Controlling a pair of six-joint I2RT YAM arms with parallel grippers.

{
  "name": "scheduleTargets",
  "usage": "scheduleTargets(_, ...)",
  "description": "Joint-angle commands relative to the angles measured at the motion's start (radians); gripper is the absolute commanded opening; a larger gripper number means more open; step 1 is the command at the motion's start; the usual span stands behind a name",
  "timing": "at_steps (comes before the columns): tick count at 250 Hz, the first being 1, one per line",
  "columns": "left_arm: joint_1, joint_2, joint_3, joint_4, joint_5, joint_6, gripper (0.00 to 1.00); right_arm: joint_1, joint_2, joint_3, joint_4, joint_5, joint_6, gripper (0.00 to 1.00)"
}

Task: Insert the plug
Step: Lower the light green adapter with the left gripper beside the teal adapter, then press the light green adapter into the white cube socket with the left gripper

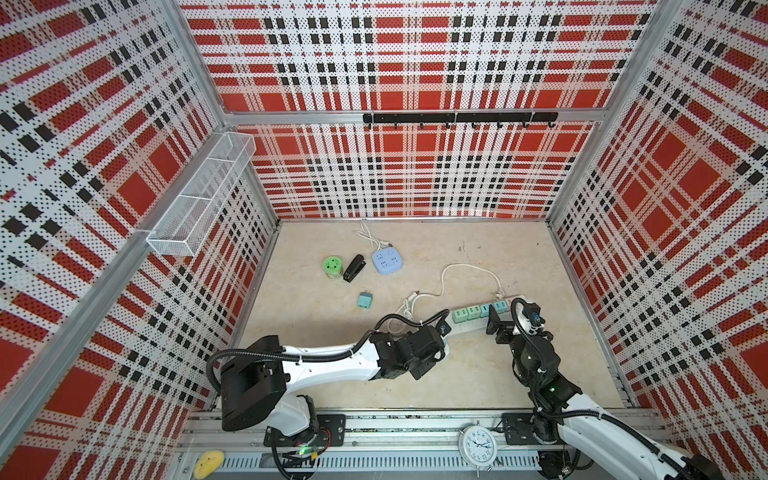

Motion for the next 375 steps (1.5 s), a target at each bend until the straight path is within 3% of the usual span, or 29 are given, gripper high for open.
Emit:
scheduleTargets(1,-0.006,-0.006,0.030,-0.012,-0.007,-0.017,0.00,-0.003,0.007,0.025,0.047,-0.005,0.007,1.00)
scheduleTargets(153,-0.004,0.129,0.090,-0.050,0.037,-0.015,0.00,-0.003,0.011,0.026,0.049,-0.009,0.006,1.00)
scheduleTargets(244,0.089,0.244,0.121,-0.079,0.159,-0.038,0.00,-0.006,0.013,0.026,0.049,-0.009,0.005,1.00)
scheduleTargets(308,0.106,0.339,0.209,-0.187,0.104,-0.027,0.00,-0.004,0.017,0.027,0.053,-0.008,0.004,1.00)
scheduleTargets(375,0.170,0.373,0.266,-0.269,0.127,-0.046,0.00,-0.005,0.033,0.031,0.062,-0.009,0.004,1.00)
